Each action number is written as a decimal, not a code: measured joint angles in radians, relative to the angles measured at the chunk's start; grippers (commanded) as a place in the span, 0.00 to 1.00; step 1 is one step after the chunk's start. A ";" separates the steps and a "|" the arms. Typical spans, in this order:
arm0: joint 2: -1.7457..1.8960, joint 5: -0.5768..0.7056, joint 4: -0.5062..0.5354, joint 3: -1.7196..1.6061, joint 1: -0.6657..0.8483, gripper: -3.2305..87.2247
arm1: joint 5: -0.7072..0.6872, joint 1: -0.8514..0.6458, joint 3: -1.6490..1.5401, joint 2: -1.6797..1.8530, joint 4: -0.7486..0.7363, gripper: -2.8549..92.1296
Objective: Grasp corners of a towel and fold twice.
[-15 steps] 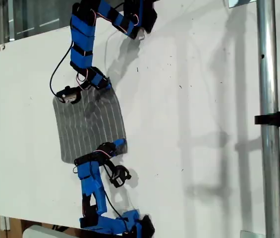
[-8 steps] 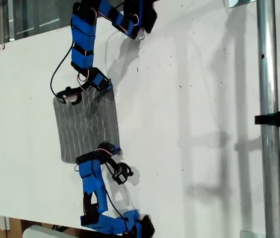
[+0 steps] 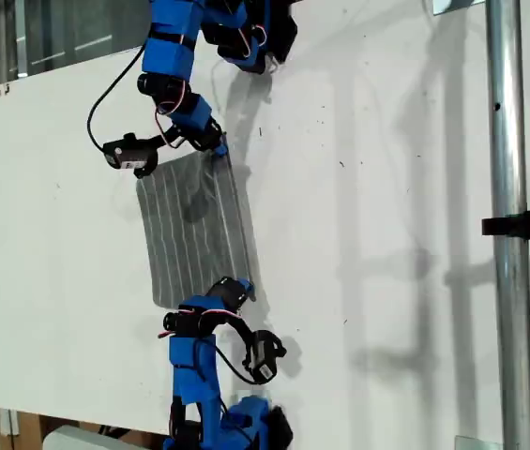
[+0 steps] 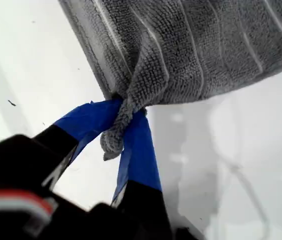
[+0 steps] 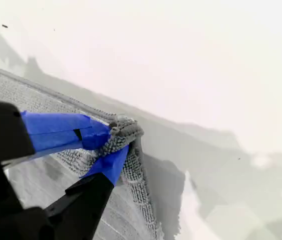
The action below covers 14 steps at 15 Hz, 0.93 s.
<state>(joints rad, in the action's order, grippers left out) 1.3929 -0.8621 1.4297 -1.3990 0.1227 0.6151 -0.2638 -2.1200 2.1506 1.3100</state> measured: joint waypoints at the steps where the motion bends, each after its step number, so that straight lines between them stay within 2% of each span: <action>1: 0.066 -0.054 -0.014 -0.061 -0.061 0.00 | 0.084 0.086 -0.021 0.051 0.026 0.03; 4: 0.132 -0.213 -0.020 -0.181 -0.189 0.00 | 0.301 0.319 -0.081 0.160 0.066 0.03; 6: 0.155 -0.227 -0.025 -0.213 -0.189 0.00 | 0.314 0.327 -0.086 0.201 0.084 0.03; 8: 0.198 -0.169 -0.025 -0.233 -0.095 0.00 | 0.202 0.184 -0.087 0.206 0.084 0.03; 10: 0.219 -0.054 -0.023 -0.235 0.072 0.00 | 0.075 0.012 -0.075 0.172 0.060 0.03; 14: 0.190 0.161 -0.021 -0.156 0.350 0.00 | -0.107 -0.258 0.037 -0.049 -0.097 0.03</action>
<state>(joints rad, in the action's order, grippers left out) 1.5831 -0.7010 1.4082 -1.5555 0.4725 0.5077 -0.5216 -2.0831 2.1016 1.2134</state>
